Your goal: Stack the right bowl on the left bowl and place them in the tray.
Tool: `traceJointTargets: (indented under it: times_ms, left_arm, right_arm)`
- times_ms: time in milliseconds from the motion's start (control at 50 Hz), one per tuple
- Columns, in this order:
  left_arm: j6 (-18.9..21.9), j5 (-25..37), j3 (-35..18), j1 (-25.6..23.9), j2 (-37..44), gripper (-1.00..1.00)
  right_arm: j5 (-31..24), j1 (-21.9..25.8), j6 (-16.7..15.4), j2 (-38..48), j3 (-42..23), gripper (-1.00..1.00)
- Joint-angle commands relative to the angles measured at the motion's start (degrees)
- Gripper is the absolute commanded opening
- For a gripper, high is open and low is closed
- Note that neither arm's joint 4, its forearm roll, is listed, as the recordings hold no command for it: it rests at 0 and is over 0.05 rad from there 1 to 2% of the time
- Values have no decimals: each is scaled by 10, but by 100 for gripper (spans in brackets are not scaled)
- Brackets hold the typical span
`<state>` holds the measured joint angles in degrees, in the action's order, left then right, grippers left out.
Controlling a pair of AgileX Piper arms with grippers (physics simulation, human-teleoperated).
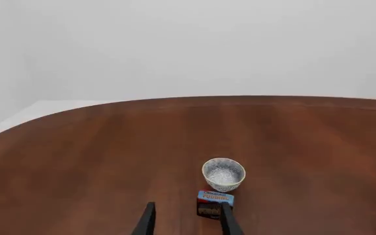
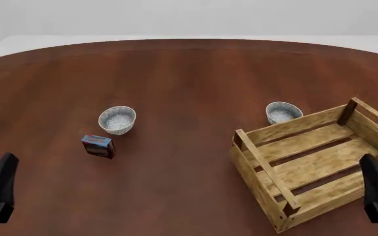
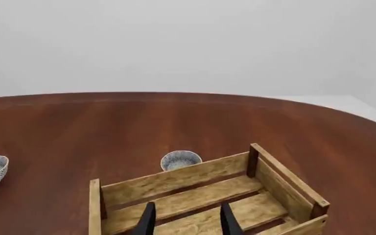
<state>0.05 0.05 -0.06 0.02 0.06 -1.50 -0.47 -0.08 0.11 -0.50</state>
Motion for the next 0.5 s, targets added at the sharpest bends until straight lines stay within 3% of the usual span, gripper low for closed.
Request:
traceJointTargets:
  times_ms: [20, 360, 400, 420, 460, 500]
  left_arm:
    - [4, 3, -1, 1, 0, 100]
    - [4, -4, -1, -1, 6, 100]
    - [5, -3, -1, 0, 6, 100]
    - [7, -4, -1, -2, 9, 100]
    - [8, -2, -1, -4, 8, 100]
    - [8, 0, 0, -4, 7, 100]
  right_arm:
    - [12, 8, -2, 0, 3, 100]
    - [16, 16, -12, 3, 4, 100]
    - [21, 6, -2, 0, 3, 100]
    - [40, 11, 43, 36, 0, 100]
    - [38, 24, 17, 51, -24, 100]
    - [38, 26, 17, 61, -35, 100]
